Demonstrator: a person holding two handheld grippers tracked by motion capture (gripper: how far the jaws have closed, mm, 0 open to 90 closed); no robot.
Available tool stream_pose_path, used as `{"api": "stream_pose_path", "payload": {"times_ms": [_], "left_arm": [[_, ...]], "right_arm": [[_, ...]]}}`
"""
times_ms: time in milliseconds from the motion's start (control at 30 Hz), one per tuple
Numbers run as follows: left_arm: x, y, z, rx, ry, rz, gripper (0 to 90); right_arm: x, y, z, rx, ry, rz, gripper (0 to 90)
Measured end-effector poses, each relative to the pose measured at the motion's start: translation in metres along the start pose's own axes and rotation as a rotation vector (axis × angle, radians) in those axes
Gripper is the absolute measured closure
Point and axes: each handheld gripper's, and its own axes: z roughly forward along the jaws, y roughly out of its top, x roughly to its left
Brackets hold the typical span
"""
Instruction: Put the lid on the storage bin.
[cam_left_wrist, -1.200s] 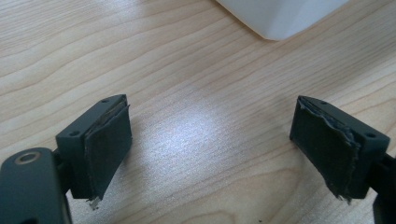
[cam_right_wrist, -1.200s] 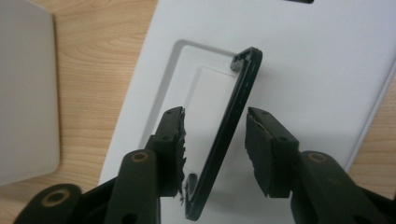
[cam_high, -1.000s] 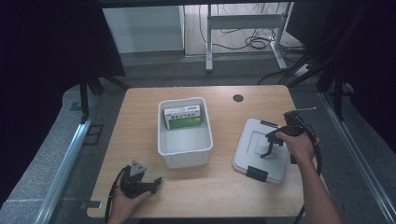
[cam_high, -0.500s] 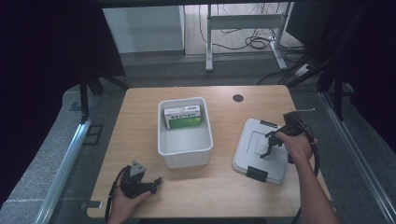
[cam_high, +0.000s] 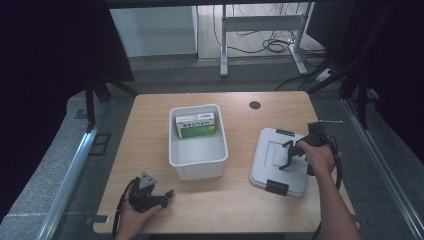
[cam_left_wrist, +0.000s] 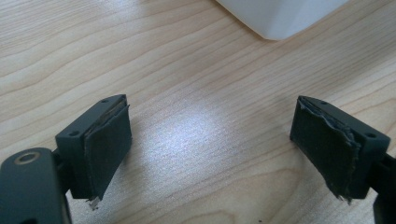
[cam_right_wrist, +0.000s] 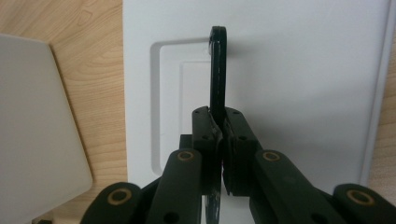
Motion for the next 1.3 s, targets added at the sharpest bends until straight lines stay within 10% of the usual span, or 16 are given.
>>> {"api": "stream_pose_path", "payload": {"times_ms": [1300], "left_arm": [[0.0,0.0,0.0,0.0,0.0,0.001,12.6]], "right_arm": [[0.036,-0.004,-0.043,-0.022,0.052,-0.132,85.2]]}}
